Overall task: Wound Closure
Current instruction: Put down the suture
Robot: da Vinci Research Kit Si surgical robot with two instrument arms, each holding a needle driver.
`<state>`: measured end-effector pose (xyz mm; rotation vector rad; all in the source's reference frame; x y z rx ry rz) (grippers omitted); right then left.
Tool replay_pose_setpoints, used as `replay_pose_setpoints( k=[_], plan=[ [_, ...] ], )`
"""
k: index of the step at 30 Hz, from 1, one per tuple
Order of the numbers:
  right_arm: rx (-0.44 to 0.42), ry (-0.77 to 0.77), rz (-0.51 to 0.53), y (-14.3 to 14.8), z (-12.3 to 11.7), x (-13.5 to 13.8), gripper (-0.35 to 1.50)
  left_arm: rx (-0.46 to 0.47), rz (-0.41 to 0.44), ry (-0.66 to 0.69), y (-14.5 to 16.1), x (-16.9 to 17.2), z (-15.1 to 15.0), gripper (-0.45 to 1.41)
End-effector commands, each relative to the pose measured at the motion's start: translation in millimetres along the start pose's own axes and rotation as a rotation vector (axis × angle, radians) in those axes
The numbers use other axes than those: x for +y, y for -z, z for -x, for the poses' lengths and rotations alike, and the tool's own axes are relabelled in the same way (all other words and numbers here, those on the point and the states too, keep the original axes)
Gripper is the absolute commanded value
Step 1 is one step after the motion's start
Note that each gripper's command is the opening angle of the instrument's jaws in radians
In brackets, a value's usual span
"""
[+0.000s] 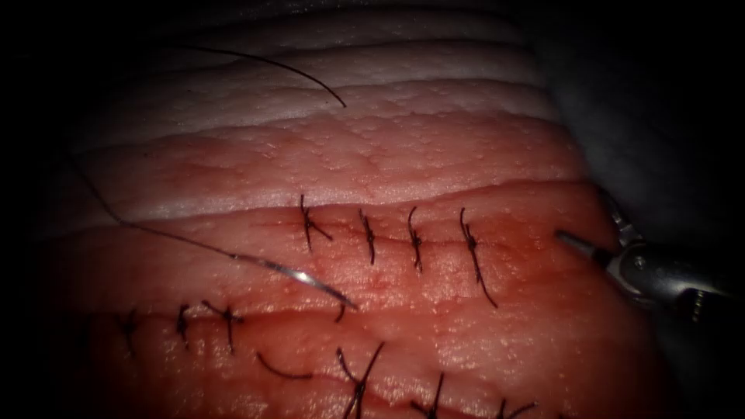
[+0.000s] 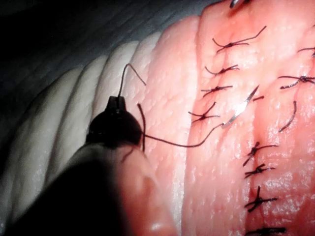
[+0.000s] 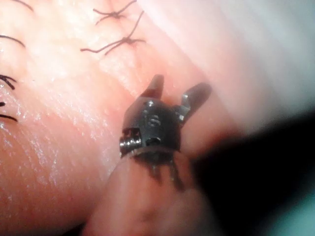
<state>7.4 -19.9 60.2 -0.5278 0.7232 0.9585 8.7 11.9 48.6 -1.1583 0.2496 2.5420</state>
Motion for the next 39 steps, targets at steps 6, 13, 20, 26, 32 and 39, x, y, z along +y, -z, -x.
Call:
replay_pose_setpoints(
  k=[6,13,20,26,32,39],
  plan=[
    [-0.008,0.007,-0.007,-0.5,1.0,-1.5,1.21,-0.014,-0.017,-0.002,-5.0,0.8,2.3,-0.45],
    [-0.024,0.016,-0.021,-0.5,1.9,-2.1,1.23,-0.028,-0.066,0.077,-10.7,3.5,5.7,0.91],
    [-0.023,0.016,-0.020,-0.4,2.0,-2.1,1.23,0.043,0.097,0.104,-11.0,9.0,4.8,1.20],
    [-0.022,0.016,-0.020,-0.3,2.0,-2.1,1.23,0.050,0.175,0.084,-8.9,13.1,2.1,1.23],
    [-0.030,0.020,-0.023,-0.1,2.3,-2.3,1.23,0.136,0.243,0.086,-4.6,16.7,-1.3,1.23],
    [-0.037,0.023,-0.029,0.0,2.5,-2.5,1.20,0.208,0.329,0.032,0.2,22.7,-3.2,1.23]
  ],
)
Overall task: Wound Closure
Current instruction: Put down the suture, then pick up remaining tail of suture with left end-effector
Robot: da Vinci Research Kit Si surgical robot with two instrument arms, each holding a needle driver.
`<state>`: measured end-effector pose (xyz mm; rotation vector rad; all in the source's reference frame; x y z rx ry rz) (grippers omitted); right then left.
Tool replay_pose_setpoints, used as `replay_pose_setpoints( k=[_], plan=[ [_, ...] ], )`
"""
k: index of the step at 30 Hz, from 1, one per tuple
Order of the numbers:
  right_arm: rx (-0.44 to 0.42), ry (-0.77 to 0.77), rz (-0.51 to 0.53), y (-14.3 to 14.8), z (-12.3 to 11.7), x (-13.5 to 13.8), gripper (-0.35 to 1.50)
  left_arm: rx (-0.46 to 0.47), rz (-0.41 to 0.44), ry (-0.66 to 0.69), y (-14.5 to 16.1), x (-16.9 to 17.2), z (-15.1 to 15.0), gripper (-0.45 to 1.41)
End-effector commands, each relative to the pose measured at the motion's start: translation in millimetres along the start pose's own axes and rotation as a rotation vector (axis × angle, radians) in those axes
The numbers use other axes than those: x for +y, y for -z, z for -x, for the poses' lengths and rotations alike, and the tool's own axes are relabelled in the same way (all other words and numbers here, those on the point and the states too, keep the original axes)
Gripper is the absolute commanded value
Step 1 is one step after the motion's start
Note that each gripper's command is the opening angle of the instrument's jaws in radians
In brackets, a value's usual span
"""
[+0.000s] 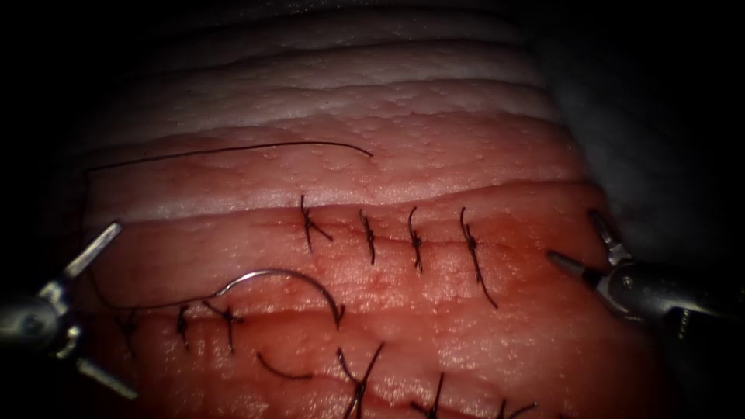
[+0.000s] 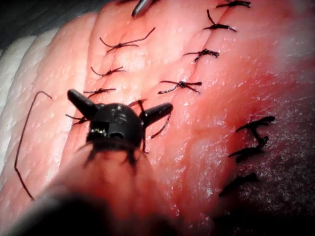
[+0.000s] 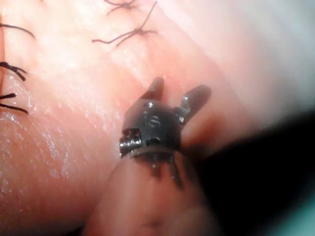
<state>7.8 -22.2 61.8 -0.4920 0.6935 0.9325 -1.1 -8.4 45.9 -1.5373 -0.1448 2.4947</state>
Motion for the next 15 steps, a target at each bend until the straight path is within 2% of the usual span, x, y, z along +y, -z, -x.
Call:
replay_pose_setpoints(
  k=[1,3,5,6,9,14,15],
  plan=[
    [0.001,-0.001,-0.002,-0.5,0.2,-0.8,1.20,-0.006,0.010,-0.008,-0.5,0.7,0.2,1.23],
    [0.001,-0.001,-0.003,-0.3,0.2,-0.8,1.20,-0.013,0.020,-0.020,-0.7,2.2,-0.1,1.20],
    [0.003,-0.001,-0.007,0.0,0.2,-0.7,1.18,-0.008,0.022,-0.025,-1.9,3.1,-0.5,1.08],
    [0.005,-0.001,-0.013,0.1,0.2,-0.6,1.18,-0.008,0.017,-0.024,-2.8,3.1,-0.7,0.98],
    [0.026,0.000,-0.063,0.2,0.1,-0.5,1.18,-0.015,-0.004,-0.036,-5.8,2.7,-0.8,0.89],
    [0.050,0.000,-0.119,0.6,-0.1,-0.5,1.18,-0.025,-0.039,-0.036,-11.3,1.4,-0.9,0.57],
    [0.055,0.000,-0.131,0.7,-0.1,-0.5,1.18,-0.025,-0.047,-0.039,-12.7,1.0,-1.0,0.56]
  ],
)
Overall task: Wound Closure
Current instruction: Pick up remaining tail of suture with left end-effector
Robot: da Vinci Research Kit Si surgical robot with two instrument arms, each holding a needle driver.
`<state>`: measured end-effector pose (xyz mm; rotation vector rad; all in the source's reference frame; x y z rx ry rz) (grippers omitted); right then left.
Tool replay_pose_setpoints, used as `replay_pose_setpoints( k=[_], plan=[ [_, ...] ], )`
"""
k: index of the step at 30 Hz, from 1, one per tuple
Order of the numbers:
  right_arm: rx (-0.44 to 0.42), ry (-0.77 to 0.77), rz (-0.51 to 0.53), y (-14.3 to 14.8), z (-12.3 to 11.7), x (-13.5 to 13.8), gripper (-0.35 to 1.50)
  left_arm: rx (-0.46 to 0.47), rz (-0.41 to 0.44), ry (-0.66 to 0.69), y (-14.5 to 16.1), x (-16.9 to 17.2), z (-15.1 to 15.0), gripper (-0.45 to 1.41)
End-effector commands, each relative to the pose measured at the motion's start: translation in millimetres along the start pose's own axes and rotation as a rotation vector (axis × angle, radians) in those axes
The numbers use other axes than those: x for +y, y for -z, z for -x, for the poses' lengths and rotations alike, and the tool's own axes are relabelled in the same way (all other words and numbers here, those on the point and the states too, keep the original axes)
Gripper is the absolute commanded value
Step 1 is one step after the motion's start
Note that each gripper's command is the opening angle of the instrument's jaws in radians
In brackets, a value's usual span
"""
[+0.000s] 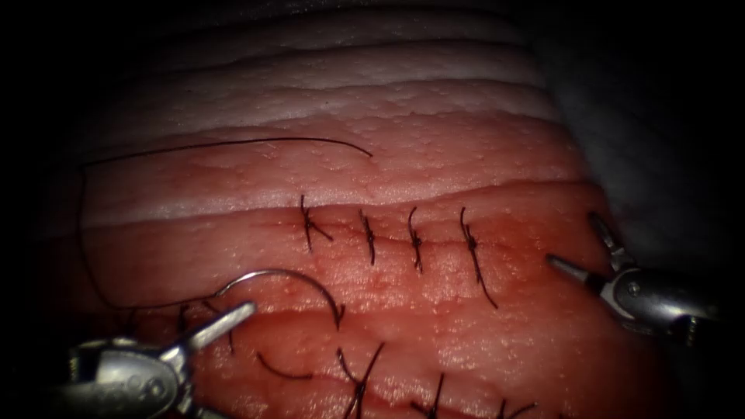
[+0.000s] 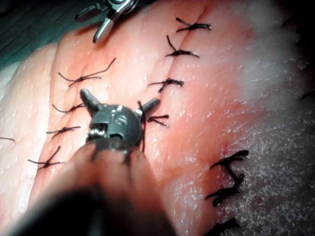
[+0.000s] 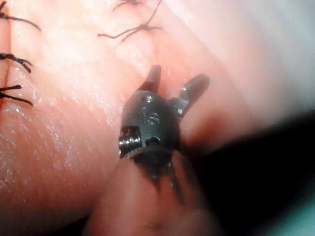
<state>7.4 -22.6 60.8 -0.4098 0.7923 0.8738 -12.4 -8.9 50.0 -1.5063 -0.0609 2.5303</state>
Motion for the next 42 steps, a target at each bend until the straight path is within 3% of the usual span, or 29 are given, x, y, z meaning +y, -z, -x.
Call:
replay_pose_setpoints(
  k=[1,4,8,10,18,22,32,37,42],
  plan=[
    [0.006,-0.001,-0.019,-0.3,0.1,-0.7,1.16,-0.003,-0.004,0.002,-1.7,-0.1,0.2,0.54],
    [0.040,-0.006,-0.064,0.3,-1.0,-0.8,1.16,-0.001,-0.034,0.009,-5.7,-1.0,0.2,0.41],
    [0.082,-0.014,-0.125,0.9,-2.6,-0.5,1.16,0.024,-0.029,0.010,-8.9,-1.8,0.6,0.34],
    [0.098,-0.018,-0.173,1.2,-3.3,-0.3,1.08,0.041,-0.026,0.008,-11.1,-2.6,1.2,0.34],
    [0.111,0.000,-0.223,0.8,-2.9,0.0,1.01,0.011,0.005,0.030,-16.8,-2.6,4.2,0.37],
    [0.108,0.007,-0.225,0.7,-2.8,0.0,1.08,-0.012,0.030,0.022,-18.6,-2.1,4.5,0.41],
    [0.099,0.024,-0.234,0.9,-2.4,-0.3,1.03,-0.061,0.060,0.009,-22.5,-1.3,5.1,0.39],
    [0.097,0.031,-0.236,0.9,-2.2,-0.5,0.99,-0.063,0.062,0.020,-23.7,-1.5,5.6,0.25],
    [0.093,0.033,-0.237,0.9,-2.1,-0.7,0.98,-0.061,0.065,0.021,-24.1,-1.6,6.0,-0.05]
  ],
)
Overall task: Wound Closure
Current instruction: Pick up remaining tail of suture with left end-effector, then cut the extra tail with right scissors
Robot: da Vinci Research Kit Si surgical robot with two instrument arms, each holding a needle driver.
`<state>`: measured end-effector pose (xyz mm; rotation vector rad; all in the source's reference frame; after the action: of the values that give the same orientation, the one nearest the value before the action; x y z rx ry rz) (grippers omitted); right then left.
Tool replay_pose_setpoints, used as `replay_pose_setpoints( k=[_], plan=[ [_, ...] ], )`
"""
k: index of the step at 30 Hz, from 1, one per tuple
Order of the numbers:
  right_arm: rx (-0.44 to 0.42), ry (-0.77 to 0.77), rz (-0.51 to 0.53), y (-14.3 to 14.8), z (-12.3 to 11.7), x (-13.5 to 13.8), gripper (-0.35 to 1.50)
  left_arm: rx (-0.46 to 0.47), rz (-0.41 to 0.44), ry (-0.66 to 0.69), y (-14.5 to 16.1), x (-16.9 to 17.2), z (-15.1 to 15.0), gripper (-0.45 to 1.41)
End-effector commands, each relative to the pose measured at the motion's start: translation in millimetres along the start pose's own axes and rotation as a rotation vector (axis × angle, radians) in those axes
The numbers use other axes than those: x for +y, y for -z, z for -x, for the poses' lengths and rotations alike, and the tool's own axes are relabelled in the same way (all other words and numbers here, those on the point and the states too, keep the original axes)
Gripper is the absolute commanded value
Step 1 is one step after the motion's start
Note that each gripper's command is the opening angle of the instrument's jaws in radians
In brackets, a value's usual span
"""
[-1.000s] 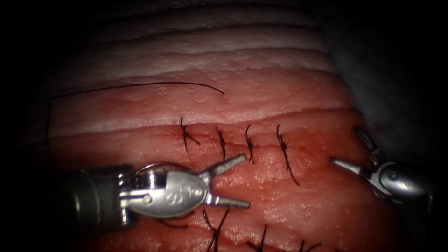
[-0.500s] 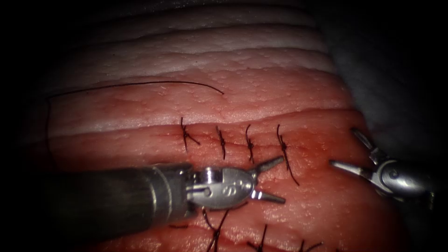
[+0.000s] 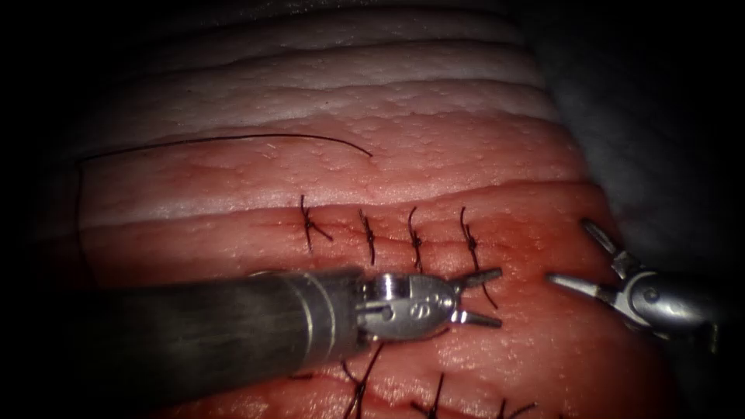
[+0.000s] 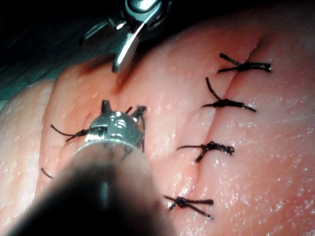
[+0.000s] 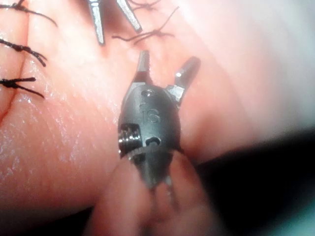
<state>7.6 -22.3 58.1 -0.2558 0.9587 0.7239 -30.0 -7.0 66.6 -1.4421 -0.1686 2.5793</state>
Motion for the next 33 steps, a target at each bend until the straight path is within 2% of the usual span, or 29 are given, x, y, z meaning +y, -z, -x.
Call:
replay_pose_setpoints(
  k=[1,2,6,9,11,15,17,23,28,33],
  plan=[
    [0.000,0.005,0.002,-0.8,0.3,-0.6,0.98,0.002,0.003,0.009,-0.8,-0.2,0.2,-0.37],
    [0.000,0.005,0.003,-0.8,0.3,-0.6,0.98,0.003,0.009,0.020,-0.8,-0.2,0.2,-0.45],
    [-0.016,0.022,-0.002,-1.1,0.3,-1.0,1.01,0.005,0.030,0.028,-0.5,-0.5,0.4,-0.45],
    [-0.012,0.046,-0.019,-1.5,0.4,-1.1,1.23,0.010,0.036,0.029,-0.2,-0.8,0.3,-0.45],
    [0.009,0.064,-0.110,-2.2,0.6,-1.4,1.25,0.013,0.040,0.031,0.0,-1.1,0.2,-0.45],
    [0.037,0.147,-0.225,-4.0,0.9,-2.4,1.21,0.025,0.046,0.035,0.6,-1.9,0.1,-0.45],
    [0.066,0.180,-0.277,-5.0,0.7,-3.0,1.11,0.039,0.045,0.037,0.9,-2.2,0.0,-0.45],
    [0.105,0.243,-0.308,-7.3,-0.3,-5.1,1.21,0.076,0.030,0.043,2.1,-3.2,-0.1,-0.45],
    [0.119,0.274,-0.316,-8.8,-1.0,-6.4,1.18,0.081,0.026,0.044,2.7,-3.3,0.0,-0.45],
    [0.121,0.317,-0.282,-10.2,-1.2,-6.5,1.16,0.082,0.028,0.042,3.0,-3.1,0.1,-0.45]
  ],
)
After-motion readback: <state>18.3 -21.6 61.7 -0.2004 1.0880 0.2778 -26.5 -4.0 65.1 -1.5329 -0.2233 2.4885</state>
